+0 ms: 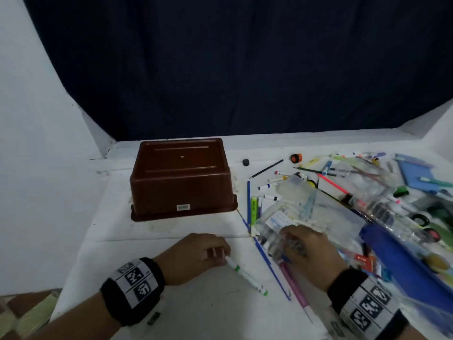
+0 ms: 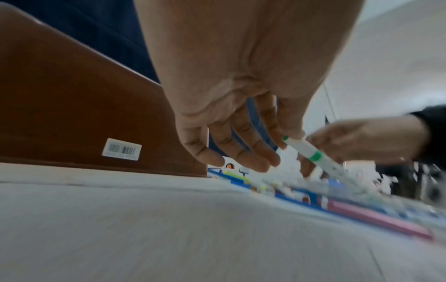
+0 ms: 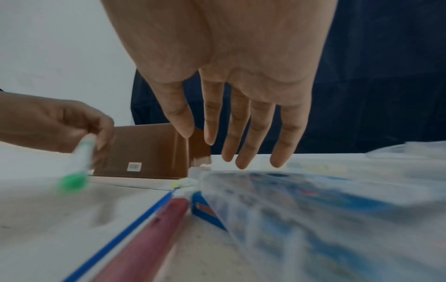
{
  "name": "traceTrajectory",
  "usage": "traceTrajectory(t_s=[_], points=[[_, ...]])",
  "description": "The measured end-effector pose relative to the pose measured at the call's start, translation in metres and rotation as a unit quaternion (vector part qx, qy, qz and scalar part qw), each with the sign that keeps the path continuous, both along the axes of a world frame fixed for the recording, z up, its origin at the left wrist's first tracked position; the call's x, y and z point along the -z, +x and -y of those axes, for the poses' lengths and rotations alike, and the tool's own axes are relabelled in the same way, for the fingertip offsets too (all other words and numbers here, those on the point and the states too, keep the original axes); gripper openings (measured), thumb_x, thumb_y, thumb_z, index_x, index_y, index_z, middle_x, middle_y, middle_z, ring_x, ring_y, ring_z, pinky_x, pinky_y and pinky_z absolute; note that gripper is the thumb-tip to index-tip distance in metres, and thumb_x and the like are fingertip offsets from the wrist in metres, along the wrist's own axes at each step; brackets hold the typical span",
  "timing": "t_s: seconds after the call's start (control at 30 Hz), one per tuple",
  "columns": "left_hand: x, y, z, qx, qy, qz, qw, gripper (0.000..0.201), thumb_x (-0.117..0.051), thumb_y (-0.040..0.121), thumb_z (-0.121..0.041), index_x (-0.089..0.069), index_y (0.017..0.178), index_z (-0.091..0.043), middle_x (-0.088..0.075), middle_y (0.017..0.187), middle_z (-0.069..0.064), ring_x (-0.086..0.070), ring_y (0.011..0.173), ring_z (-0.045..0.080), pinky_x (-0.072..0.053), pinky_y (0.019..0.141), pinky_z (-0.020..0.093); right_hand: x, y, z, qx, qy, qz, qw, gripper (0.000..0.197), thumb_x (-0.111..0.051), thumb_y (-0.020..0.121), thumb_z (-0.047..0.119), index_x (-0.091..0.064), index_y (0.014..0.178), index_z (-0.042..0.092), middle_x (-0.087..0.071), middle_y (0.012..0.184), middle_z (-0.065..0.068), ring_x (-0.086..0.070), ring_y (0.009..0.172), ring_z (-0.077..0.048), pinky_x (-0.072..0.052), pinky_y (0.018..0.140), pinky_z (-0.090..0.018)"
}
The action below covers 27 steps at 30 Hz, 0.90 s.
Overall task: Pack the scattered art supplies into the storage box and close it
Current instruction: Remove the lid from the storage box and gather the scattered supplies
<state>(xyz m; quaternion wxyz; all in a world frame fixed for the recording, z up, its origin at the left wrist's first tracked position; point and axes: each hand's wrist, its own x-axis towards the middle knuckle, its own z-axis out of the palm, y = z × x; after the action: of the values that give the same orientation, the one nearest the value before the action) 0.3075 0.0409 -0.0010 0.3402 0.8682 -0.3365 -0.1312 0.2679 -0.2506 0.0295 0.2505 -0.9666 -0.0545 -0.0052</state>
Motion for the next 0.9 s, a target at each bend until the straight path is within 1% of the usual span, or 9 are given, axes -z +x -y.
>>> traceTrajectory(t_s=[0.13,0.27,0.33,0.4,0.5,0.57,0.7,0.8,0.9], points=[[-0.029,0.023,0.027,-0.104,-0.155,-0.049,0.981,0.004,-0.063,0.098,-0.023,-0.064,0.099,-0.019,-0.073,0.089,-0.002,-0.067,0.078,0.016,-0.053,0.075,0.026,0.005,-0.002,0.028,0.039,0.042,0.011,0.998,0.016,-0.065,0.087,0.023,-0.06,0.095,0.036,-0.065,0.094,0.005,-0.061,0.086,-0.017,-0.046,0.074,-0.028],[-0.042,0.054,0.065,-0.174,-0.261,-0.038,0.949,0.004,-0.063,0.096,-0.011,-0.061,0.1,-0.011,-0.076,0.089,0.004,-0.071,0.079,0.024,-0.058,0.078,0.035,0.008,0.001,0.05,0.07,0.073,0.014,0.995,0.024,-0.064,0.091,0.019,-0.055,0.102,0.038,-0.066,0.1,0.004,-0.064,0.093,-0.015,-0.05,0.08,-0.028],[-0.038,0.069,0.082,-0.189,-0.268,-0.031,0.944,0.007,-0.066,0.094,-0.012,-0.061,0.097,-0.016,-0.076,0.087,0.004,-0.072,0.078,0.021,-0.057,0.075,0.038,0.005,0.002,0.056,0.079,0.105,0.02,0.991,0.019,-0.063,0.092,0.021,-0.058,0.105,0.035,-0.065,0.1,0.005,-0.064,0.092,-0.011,-0.053,0.081,-0.03],[-0.029,0.079,0.095,-0.187,-0.272,-0.049,0.943,0.013,-0.068,0.092,-0.018,-0.061,0.098,-0.027,-0.077,0.095,0.003,-0.072,0.081,0.014,-0.054,0.07,0.033,0.001,0.005,0.059,0.077,0.125,0.025,0.989,0.017,-0.062,0.093,0.025,-0.06,0.108,0.032,-0.065,0.102,0.007,-0.063,0.092,-0.005,-0.054,0.08,-0.026],[-0.012,0.079,0.101,-0.164,-0.248,-0.112,0.948,0.026,-0.065,0.096,-0.031,-0.056,0.113,-0.048,-0.065,0.131,-0.006,-0.065,0.114,0.007,-0.051,0.098,0.031,-0.006,0.012,0.054,0.065,0.151,0.04,0.986,0.014,-0.062,0.093,0.029,-0.062,0.107,0.032,-0.065,0.102,0.01,-0.063,0.092,-0.002,-0.053,0.078,-0.022],[-0.006,0.07,0.094,-0.157,-0.215,-0.131,0.955,0.032,-0.061,0.097,-0.037,-0.049,0.122,-0.054,-0.057,0.138,-0.011,-0.059,0.122,0.005,-0.047,0.106,0.03,-0.009,0.019,0.045,0.055,0.175,0.048,0.982,0.011,-0.062,0.093,0.029,-0.063,0.103,0.033,-0.067,0.099,0.01,-0.064,0.091,-0.004,-0.055,0.078,-0.029],[-0.021,0.047,0.059,-0.203,-0.203,-0.075,0.955,0.033,-0.057,0.095,-0.043,-0.053,0.128,-0.044,-0.065,0.121,-0.02,-0.063,0.111,0.003,-0.051,0.098,0.029,-0.021,0.039,0.007,0.016,0.255,0.061,0.965,0.008,-0.062,0.093,0.025,-0.064,0.096,0.033,-0.068,0.091,0.008,-0.066,0.086,-0.009,-0.058,0.071,-0.036],[-0.046,0.034,0.021,-0.276,-0.238,0.003,0.931,0.032,-0.055,0.093,-0.042,-0.056,0.124,-0.036,-0.068,0.104,-0.015,-0.068,0.098,0.012,-0.054,0.087,0.025,-0.033,0.063,-0.029,-0.004,0.304,0.085,0.949,0.011,-0.062,0.093,0.018,-0.064,0.095,0.029,-0.069,0.084,0.007,-0.065,0.081,-0.006,-0.056,0.068,-0.031],[-0.061,0.033,-0.023,-0.372,-0.228,0.111,0.893,0.029,-0.053,0.095,-0.039,-0.056,0.122,-0.032,-0.066,0.099,-0.015,-0.065,0.096,0.006,-0.051,0.081,0.016,-0.041,0.095,-0.062,-0.018,0.325,0.081,0.942,0.016,-0.061,0.093,0.015,-0.06,0.099,0.03,-0.069,0.086,0.01,-0.064,0.084,0.0,-0.051,0.067,-0.018]])
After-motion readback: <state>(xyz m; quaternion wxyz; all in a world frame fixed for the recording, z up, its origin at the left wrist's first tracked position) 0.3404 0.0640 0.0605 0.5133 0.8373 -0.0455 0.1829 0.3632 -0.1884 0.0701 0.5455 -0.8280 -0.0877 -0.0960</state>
